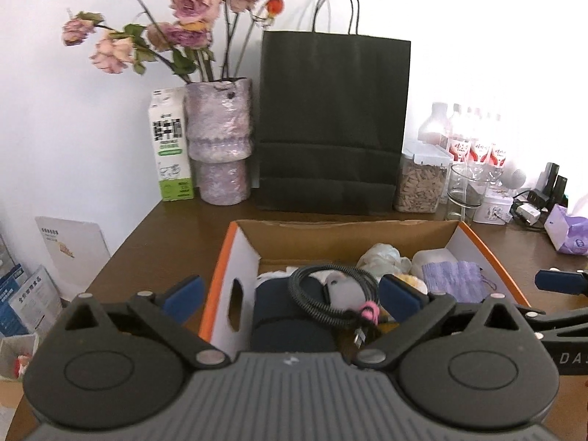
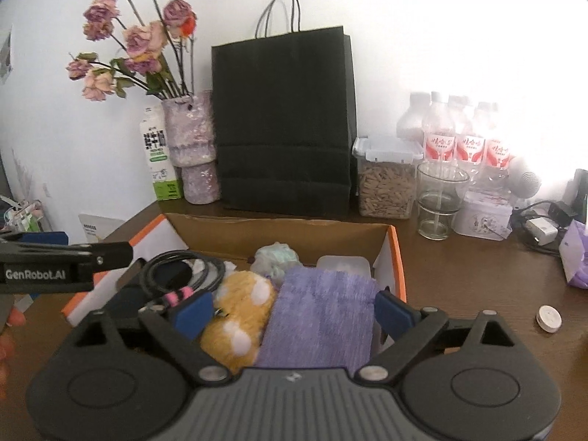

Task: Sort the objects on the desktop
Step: 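Carry the pouch and braided cable into the box and open both tools, then lift both open tools out of the box toward the table items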

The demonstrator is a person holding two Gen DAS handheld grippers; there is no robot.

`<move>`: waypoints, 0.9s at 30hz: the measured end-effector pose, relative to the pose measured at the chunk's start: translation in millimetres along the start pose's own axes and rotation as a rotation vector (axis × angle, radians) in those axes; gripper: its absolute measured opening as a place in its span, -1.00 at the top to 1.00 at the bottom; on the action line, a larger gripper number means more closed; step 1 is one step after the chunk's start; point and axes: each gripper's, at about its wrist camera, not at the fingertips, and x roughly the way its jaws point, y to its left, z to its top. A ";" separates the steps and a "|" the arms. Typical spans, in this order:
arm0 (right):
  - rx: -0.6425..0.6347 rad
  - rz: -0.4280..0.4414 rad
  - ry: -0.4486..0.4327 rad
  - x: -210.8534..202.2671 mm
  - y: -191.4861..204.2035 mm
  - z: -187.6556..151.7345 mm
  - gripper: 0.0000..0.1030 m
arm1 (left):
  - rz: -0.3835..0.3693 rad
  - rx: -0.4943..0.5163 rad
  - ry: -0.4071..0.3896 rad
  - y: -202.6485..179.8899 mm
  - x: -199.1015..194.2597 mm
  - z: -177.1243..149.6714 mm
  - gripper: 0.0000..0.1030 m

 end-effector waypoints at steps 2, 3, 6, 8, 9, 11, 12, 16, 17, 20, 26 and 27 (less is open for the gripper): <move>-0.005 0.003 -0.001 -11.4 4.6 -6.1 -0.85 | 0.001 -0.007 -0.004 7.0 -11.6 -6.6 -1.00; -0.007 0.004 -0.002 -17.3 6.7 -9.8 -0.86 | 0.004 -0.010 -0.004 11.0 -17.8 -10.6 -1.00; -0.011 0.010 -0.004 -34.9 13.5 -23.1 -0.95 | 0.007 -0.026 -0.006 22.8 -34.9 -24.0 -1.00; -0.012 0.015 -0.003 -46.1 17.9 -33.9 -0.97 | 0.011 -0.035 -0.005 30.2 -45.6 -33.5 -1.00; -0.012 0.017 0.002 -50.9 20.4 -39.5 -0.97 | 0.015 -0.038 -0.002 34.2 -50.4 -38.9 -1.00; -0.008 0.022 0.015 -59.2 25.0 -51.2 -0.97 | 0.017 -0.044 0.006 41.1 -59.0 -50.5 -1.00; -0.006 0.029 0.023 -63.4 27.6 -58.2 -0.97 | 0.017 -0.048 0.012 44.9 -63.3 -57.1 -1.00; -0.008 0.047 0.065 -75.0 38.8 -86.4 -0.99 | 0.023 -0.070 0.032 58.5 -79.2 -85.2 -1.00; -0.009 0.053 0.077 -77.1 41.9 -93.5 -0.99 | 0.024 -0.076 0.035 61.3 -82.6 -91.9 -1.00; -0.002 0.063 0.107 -81.8 49.9 -112.3 -0.99 | 0.034 -0.098 0.048 68.0 -91.4 -109.8 -1.00; 0.021 0.068 0.157 -84.2 61.3 -138.6 -0.99 | 0.040 -0.118 0.059 73.8 -106.9 -137.1 -1.00; 0.017 0.063 0.161 -84.4 64.0 -141.8 -0.99 | 0.041 -0.119 0.063 74.4 -108.1 -140.1 -1.00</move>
